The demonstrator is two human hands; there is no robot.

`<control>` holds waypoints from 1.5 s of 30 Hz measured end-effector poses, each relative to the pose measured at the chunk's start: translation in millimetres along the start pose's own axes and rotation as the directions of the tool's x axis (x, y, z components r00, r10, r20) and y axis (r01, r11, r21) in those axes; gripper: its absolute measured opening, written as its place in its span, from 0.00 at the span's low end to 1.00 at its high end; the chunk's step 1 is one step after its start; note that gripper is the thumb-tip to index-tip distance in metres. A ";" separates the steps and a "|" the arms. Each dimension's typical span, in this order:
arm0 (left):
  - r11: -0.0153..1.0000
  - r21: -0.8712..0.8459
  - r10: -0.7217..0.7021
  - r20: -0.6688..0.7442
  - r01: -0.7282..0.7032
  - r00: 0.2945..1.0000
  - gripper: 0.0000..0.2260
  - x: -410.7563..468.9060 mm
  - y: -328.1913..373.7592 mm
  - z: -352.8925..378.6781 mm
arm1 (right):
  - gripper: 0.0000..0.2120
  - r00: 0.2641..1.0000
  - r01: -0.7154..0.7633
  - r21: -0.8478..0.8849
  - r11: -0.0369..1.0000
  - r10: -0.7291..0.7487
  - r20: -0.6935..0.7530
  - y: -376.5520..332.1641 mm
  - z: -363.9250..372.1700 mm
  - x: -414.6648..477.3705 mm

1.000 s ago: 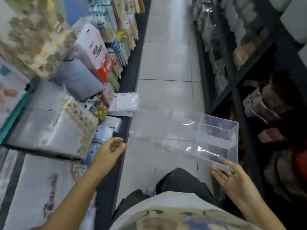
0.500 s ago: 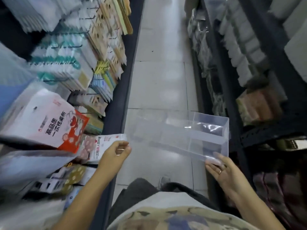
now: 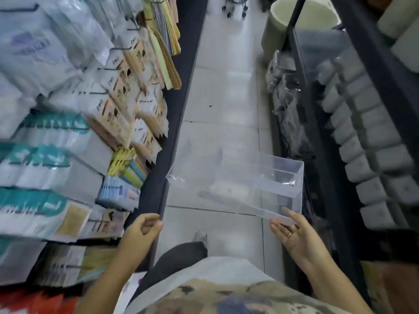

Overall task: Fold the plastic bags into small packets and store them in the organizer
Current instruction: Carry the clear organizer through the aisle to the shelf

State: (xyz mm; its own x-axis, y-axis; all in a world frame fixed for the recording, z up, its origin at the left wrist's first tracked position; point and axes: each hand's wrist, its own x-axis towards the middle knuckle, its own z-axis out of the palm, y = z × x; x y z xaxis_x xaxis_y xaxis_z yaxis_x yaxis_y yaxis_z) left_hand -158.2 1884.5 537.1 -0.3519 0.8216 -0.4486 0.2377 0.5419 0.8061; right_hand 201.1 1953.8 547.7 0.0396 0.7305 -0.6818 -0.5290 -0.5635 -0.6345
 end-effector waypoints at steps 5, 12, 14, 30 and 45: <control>0.989 0.059 0.131 0.075 -0.136 0.989 0.07 150.7 128.7 10.6 | 0.16 0.997 -0.023 0.045 0.999 0.027 -0.077 -71.2 47.1 81.9; 0.975 0.071 0.205 0.076 -0.210 0.976 0.08 364.6 272.9 72.5 | 0.09 0.994 -0.013 0.049 0.999 0.018 -0.103 -187.6 106.2 246.6; 0.980 0.074 0.182 0.045 -0.185 0.982 0.08 416.3 305.4 90.3 | 0.12 0.995 -0.022 0.016 1.000 0.023 -0.098 -231.4 130.9 304.1; 0.998 -0.038 -0.052 -0.007 0.052 0.999 0.05 813.0 471.5 108.6 | 0.11 0.998 -0.049 -0.134 0.990 0.043 -0.050 -497.9 427.1 722.6; 0.986 0.131 0.090 0.082 -0.100 0.993 0.06 1282.7 774.9 107.7 | 0.13 0.984 -0.086 -0.065 0.994 0.075 -0.161 -692.9 654.4 1011.3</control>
State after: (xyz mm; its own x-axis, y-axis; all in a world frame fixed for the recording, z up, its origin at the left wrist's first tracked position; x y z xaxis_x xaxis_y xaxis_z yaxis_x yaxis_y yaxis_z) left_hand -327.9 3377.3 544.8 -0.2532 0.8787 -0.4047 0.3878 0.4755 0.7896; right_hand 52.9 3335.4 536.3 0.1360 0.6147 -0.7770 -0.4746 -0.6480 -0.5957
